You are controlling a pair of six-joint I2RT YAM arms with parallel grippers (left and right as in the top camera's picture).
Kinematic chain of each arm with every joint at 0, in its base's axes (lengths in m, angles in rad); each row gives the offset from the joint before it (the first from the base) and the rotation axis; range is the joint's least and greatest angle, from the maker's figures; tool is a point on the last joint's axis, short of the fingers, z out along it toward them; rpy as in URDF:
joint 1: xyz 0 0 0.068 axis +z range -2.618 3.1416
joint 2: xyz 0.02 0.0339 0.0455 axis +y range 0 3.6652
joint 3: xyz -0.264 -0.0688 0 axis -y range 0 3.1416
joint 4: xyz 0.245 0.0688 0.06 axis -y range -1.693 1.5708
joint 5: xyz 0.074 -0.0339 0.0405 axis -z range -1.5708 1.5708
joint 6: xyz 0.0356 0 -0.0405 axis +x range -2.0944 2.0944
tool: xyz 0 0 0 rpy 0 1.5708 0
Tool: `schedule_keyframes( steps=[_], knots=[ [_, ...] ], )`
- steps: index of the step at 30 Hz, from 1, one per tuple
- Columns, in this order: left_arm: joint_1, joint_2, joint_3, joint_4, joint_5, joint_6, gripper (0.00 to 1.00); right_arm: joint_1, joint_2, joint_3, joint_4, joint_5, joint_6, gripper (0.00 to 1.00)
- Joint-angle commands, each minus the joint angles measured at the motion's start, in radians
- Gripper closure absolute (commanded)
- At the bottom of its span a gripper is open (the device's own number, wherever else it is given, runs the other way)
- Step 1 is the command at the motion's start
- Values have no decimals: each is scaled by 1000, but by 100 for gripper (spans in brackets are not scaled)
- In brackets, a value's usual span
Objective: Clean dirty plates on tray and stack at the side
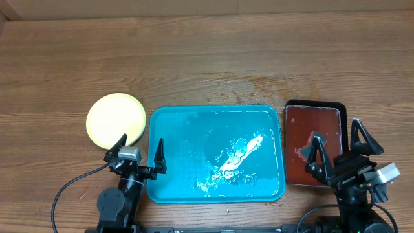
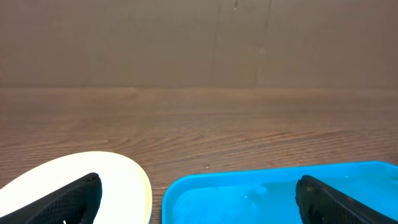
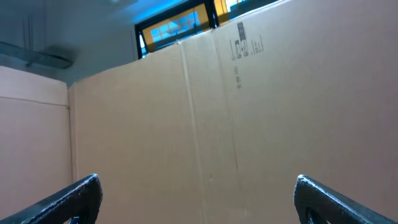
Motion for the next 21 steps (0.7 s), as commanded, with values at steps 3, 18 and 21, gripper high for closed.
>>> schedule_keyframes(
  steps=[3, 18, 21],
  knots=[
    [-2, -10, -3, -4, -7, -18, 1, 5, -12, -62, 96, 11, 14, 0],
    [-2, -10, -3, -4, -7, -18, 0, 5, -12, -122, -8, 37, 23, 0],
    [-2, -10, -3, -4, -7, -18, 0, 5, -12, -122, -132, 37, 48, 0]
  ],
)
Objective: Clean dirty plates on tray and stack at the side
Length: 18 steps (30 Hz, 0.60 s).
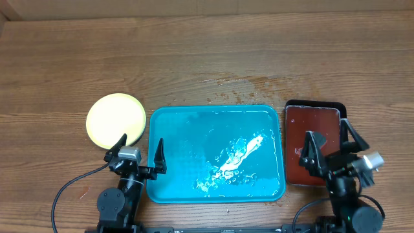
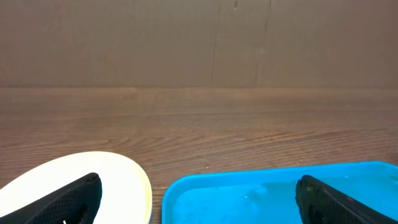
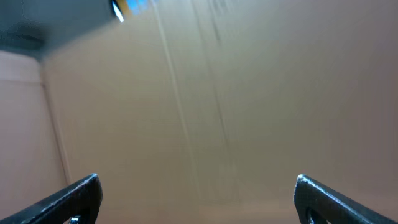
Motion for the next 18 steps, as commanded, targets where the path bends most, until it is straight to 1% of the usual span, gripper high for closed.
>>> schedule_keyframes(
  steps=[1, 12, 14, 18],
  knots=[
    [-2, -9, -3, -3, -7, -18, 0, 6, -11, -11, -69, 11, 27, 0],
    [-2, -9, -3, -3, -7, -18, 0, 6, -11, -11, -327, 52, 28, 0],
    [-2, -9, -3, -3, -7, -18, 0, 6, -11, -11, -377, 53, 51, 0],
    [-2, -9, -3, -3, -7, -18, 0, 6, -11, -10, -382, 74, 53, 0]
  ],
)
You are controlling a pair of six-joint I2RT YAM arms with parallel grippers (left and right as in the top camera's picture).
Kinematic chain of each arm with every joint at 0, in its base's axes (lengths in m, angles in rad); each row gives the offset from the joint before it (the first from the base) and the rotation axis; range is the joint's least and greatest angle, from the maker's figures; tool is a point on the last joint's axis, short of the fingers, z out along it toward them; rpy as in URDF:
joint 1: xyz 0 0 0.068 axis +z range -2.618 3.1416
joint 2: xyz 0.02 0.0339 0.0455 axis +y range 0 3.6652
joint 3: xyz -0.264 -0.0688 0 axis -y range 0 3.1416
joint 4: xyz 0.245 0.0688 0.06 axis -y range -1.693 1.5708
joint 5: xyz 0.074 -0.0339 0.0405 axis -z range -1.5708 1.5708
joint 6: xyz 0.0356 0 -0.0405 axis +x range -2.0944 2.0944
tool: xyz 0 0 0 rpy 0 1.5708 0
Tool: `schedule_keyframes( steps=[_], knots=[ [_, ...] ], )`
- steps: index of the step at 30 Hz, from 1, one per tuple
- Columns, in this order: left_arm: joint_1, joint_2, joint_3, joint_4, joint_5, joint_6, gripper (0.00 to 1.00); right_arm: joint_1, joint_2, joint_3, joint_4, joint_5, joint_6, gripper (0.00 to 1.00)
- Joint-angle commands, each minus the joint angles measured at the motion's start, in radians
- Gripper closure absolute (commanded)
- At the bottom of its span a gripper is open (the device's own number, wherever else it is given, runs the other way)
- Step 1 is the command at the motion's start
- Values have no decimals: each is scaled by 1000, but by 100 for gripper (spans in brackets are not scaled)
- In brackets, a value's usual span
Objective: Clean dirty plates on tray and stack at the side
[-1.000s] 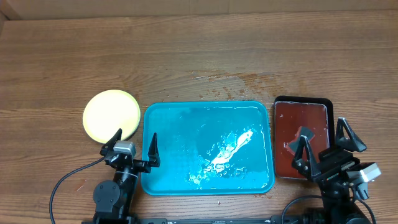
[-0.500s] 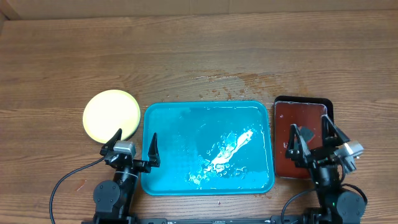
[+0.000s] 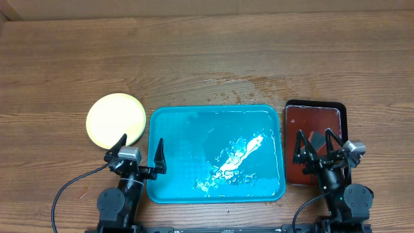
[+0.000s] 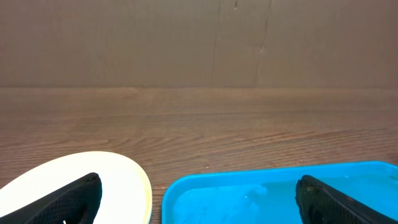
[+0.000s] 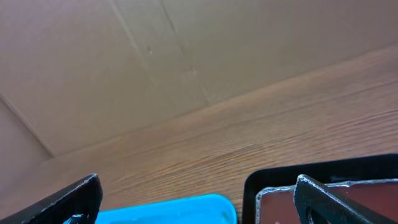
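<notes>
A pale yellow plate [image 3: 116, 120] lies on the wooden table just left of the blue tray [image 3: 217, 108]. The tray holds water and a white streak of foam, and no plate lies in it. My left gripper [image 3: 141, 144] stands open at the tray's near left corner. In its wrist view [image 4: 199, 205] one finger is over the plate [image 4: 93, 177] and the other over the tray [image 4: 261, 177]. My right gripper [image 3: 315, 139] is open and empty over the near end of the black tray [image 3: 314, 103].
The black tray holds a reddish-brown liquid. In the right wrist view its rim [image 5: 298, 175] and the blue tray's corner [image 5: 186, 208] show between the fingers. Spilled water wets the wood behind the blue tray [image 3: 239, 84]. A cardboard wall stands at the back.
My right gripper has tipped down and shifted slightly left. Its camera now shows the table and both trays instead of a blurred cardboard wall. It remains open. The left arm has not moved.
First my right gripper was raised and open at the black tray's right, its camera facing the cardboard wall and a window. Then it was further left with its view blurred. Now it sits low over the black tray's near end. Plate, trays and left gripper stayed put.
</notes>
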Motion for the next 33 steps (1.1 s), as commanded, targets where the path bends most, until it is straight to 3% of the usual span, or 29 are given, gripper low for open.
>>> schedule_keyframes(
  steps=[1, 33],
  knots=[
    [-2, -10, -3, -4, -7, -18, 0, 5, -11, -10, 2, 28, 14, 0],
    [-2, -10, -3, -4, -7, -18, 0, 5, -11, -10, 2, 29, -27, 0]
  ],
)
